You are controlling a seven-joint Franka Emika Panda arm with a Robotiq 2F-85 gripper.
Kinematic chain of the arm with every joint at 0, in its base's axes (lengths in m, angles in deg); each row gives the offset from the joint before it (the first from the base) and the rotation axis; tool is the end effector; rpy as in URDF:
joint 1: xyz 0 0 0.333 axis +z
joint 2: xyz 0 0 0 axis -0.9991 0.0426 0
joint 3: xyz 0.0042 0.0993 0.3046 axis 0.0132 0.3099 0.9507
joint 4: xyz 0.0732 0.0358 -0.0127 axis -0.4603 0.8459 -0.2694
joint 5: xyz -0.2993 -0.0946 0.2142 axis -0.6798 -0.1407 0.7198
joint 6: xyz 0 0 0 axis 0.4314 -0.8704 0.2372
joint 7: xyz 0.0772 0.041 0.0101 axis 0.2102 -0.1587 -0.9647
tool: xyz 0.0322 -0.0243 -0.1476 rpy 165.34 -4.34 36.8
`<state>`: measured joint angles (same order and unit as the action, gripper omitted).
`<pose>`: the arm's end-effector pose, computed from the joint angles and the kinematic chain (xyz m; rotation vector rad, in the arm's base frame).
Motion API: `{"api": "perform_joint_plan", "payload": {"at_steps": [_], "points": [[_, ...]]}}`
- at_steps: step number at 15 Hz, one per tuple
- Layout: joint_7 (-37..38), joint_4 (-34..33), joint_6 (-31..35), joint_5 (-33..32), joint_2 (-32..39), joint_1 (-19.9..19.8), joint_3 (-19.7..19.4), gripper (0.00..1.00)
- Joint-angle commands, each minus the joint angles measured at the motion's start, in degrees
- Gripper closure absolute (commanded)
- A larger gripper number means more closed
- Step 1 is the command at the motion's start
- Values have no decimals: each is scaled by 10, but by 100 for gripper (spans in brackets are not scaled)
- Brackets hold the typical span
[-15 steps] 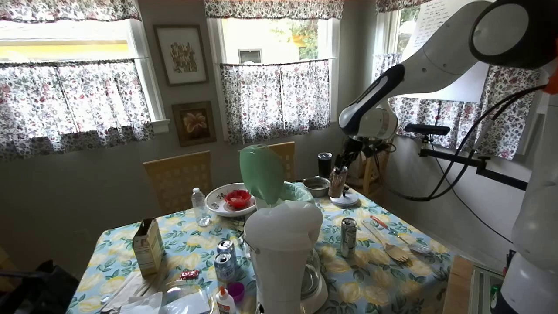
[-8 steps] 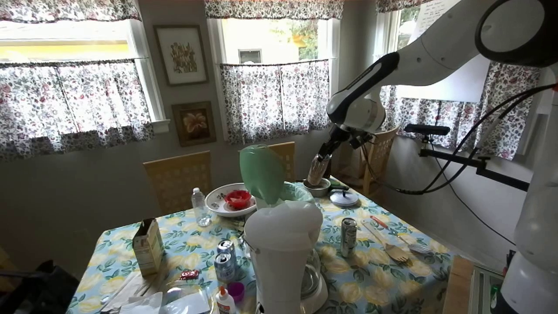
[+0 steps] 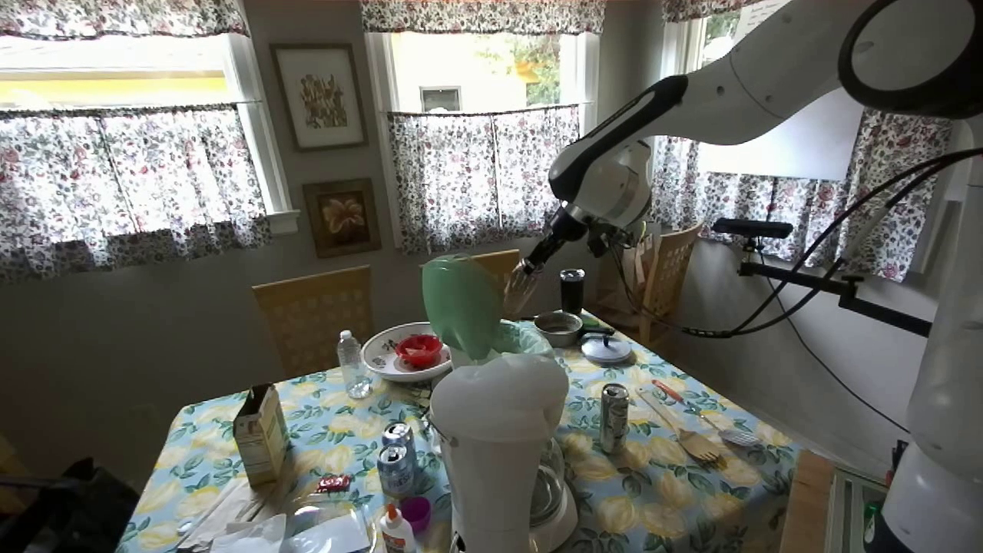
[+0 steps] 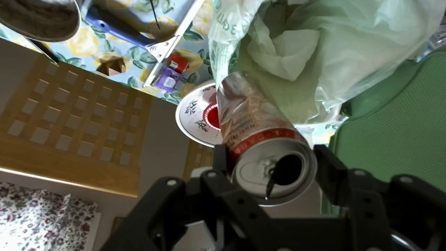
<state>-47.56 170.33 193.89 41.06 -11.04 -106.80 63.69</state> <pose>0.5925 -0.1852 0.3987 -2.9393 -0.2245 -1.0259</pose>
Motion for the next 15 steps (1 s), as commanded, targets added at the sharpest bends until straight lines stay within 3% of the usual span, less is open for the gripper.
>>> {"api": "perform_joint_plan", "payload": {"at_steps": [1,5,12,13,15], "points": [[-54,-29,-7,58,24,-5,18,62],[-90,-36,-20,98,39,-6,34,62],[-99,-34,-26,93,60,-4,45,62],[-98,-33,-27,94,61,-5,46,12],[-95,-29,-29,93,59,-5,48,5]]}}
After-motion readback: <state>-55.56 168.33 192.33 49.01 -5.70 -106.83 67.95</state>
